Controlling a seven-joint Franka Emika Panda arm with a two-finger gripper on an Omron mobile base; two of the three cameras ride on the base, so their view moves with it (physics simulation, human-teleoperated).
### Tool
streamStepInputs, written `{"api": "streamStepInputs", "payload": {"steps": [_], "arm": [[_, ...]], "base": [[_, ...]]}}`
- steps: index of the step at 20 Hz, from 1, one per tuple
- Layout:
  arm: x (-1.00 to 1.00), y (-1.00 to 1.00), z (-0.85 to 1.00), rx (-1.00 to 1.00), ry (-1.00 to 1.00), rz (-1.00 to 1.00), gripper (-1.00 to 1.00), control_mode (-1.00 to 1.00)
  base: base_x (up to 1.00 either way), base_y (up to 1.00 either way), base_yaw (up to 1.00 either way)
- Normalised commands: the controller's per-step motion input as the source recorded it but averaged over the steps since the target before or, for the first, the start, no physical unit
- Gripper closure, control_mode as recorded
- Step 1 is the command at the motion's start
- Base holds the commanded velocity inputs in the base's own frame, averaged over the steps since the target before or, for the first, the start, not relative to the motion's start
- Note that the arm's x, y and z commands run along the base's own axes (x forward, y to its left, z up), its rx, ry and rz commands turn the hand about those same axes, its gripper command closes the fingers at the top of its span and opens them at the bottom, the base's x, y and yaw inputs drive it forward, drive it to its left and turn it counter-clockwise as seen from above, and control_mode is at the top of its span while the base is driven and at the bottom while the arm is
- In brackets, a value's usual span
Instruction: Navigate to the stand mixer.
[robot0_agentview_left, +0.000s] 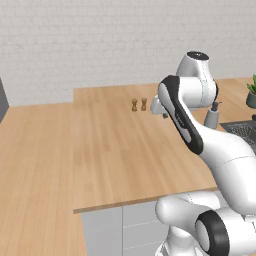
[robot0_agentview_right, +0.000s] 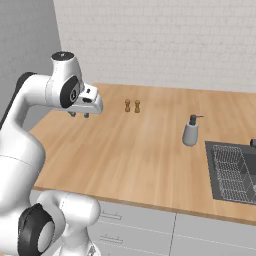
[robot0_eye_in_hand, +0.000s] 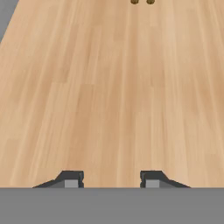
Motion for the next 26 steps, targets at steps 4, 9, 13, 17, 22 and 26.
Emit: {"api": "streamStepInputs", "payload": {"steps": [4, 9, 13, 17, 22, 26], "arm": [[0.0, 0.0, 0.0, 0.0, 0.0, 0.0, -1.0, 1.0], [0.0, 0.0, 0.0, 0.0, 0.0, 0.0, -1.0, 1.0], [0.0, 0.0, 0.0, 0.0, 0.0, 0.0, -1.0, 1.0], [0.0, 0.0, 0.0, 0.0, 0.0, 0.0, -1.0, 1.0], [0.0, 0.0, 0.0, 0.0, 0.0, 0.0, -1.0, 1.0], [0.0, 0.0, 0.0, 0.0, 0.0, 0.0, -1.0, 1.0]], "base": [[0.0, 0.0, 0.0], [0.0, 0.0, 0.0], [-0.3, -0.09, -0.01], [-0.74, -0.23, -0.05], [-0.52, -0.1, -0.03], [0.0, -0.09, -0.46]]}}
